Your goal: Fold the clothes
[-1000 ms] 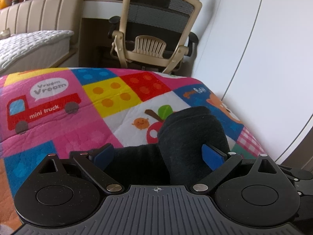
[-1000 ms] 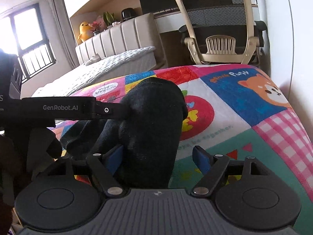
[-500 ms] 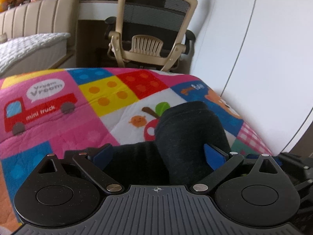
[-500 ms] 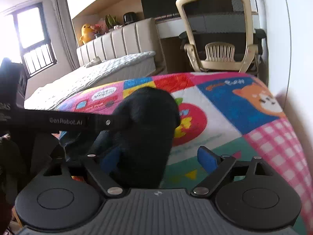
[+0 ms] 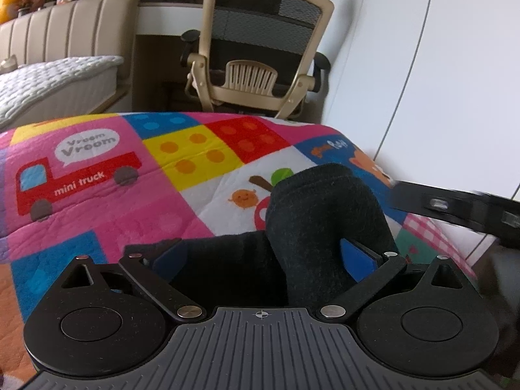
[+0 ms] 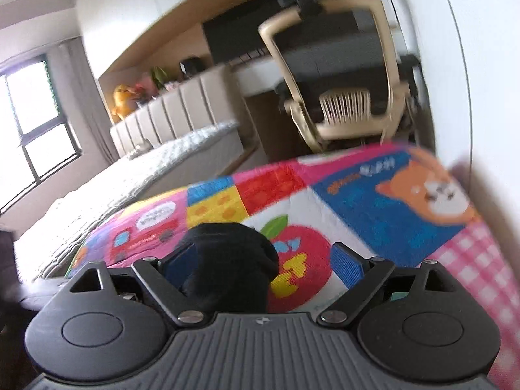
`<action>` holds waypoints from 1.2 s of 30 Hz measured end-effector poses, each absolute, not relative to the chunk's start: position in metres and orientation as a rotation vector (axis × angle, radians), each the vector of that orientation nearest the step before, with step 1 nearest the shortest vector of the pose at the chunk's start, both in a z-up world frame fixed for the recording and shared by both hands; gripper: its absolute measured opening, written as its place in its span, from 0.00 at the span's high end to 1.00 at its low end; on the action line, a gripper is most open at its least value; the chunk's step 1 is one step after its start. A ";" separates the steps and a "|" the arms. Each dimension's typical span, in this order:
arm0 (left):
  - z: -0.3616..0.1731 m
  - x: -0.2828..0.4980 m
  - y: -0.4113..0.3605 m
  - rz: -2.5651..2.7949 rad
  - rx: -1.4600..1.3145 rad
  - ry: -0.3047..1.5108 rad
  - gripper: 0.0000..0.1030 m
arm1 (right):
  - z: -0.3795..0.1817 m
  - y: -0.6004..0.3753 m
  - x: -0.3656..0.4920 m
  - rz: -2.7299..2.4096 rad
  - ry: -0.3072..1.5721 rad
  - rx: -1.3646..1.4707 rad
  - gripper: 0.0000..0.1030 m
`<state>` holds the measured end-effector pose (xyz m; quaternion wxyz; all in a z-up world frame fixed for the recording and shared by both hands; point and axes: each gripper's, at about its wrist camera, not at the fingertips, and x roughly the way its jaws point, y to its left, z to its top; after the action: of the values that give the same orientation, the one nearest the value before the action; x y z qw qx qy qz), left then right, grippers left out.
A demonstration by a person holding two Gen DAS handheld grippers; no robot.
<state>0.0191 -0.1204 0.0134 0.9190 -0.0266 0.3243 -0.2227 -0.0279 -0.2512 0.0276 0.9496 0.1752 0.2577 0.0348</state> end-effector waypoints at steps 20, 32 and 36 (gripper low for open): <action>-0.004 0.017 -0.059 -0.235 -0.058 0.731 0.02 | 0.003 -0.212 -0.051 0.212 0.660 0.458 0.18; 0.017 0.011 -0.058 -0.357 -0.191 0.708 0.02 | 0.020 -0.240 -0.066 0.085 0.594 0.259 0.62; 0.032 0.009 -0.087 -0.437 -0.153 0.682 0.02 | 0.026 -0.224 -0.072 0.044 0.590 0.031 0.61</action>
<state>0.0089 -0.0870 0.0315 0.9162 -0.0744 0.3317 -0.2121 -0.0718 -0.2239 0.0257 0.9564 0.0151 0.2907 0.0218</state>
